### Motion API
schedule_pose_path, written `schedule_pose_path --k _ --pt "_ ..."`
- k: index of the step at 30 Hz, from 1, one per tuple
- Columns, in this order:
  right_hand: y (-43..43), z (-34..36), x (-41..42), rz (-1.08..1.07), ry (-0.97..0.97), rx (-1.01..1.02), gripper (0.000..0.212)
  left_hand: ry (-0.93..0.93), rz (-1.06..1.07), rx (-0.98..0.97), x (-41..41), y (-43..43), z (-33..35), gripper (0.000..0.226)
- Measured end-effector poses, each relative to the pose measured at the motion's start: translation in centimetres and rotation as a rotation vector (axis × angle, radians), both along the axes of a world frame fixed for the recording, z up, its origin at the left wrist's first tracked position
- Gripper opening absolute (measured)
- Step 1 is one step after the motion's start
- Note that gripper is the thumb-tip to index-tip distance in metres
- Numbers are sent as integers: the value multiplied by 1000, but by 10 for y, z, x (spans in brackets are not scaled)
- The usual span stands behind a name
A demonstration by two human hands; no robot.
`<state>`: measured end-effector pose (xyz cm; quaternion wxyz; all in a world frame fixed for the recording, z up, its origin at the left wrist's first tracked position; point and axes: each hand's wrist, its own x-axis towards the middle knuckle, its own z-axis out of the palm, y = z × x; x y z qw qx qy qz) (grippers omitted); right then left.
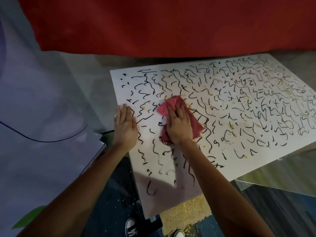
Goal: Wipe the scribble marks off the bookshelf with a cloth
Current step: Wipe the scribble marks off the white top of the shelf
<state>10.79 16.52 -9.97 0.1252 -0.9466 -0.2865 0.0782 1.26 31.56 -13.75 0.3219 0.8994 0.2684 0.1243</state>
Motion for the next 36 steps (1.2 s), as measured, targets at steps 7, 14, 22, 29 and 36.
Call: schedule_pose_path --k 7,14,22,29,36 --pt "79 -2 -15 343 -24 -72 52 -94 58 -126 2 -2 5 56" --pt "75 -1 71 9 -40 -72 53 217 -19 168 0 -3 10 70" --pt "90 -1 29 260 -69 -30 49 147 14 255 9 -4 6 80" --pt "166 -1 100 215 -42 -82 51 213 8 230 4 -5 12 86" --pt "108 0 143 -257 -26 39 53 131 -1 241 3 -5 6 78"
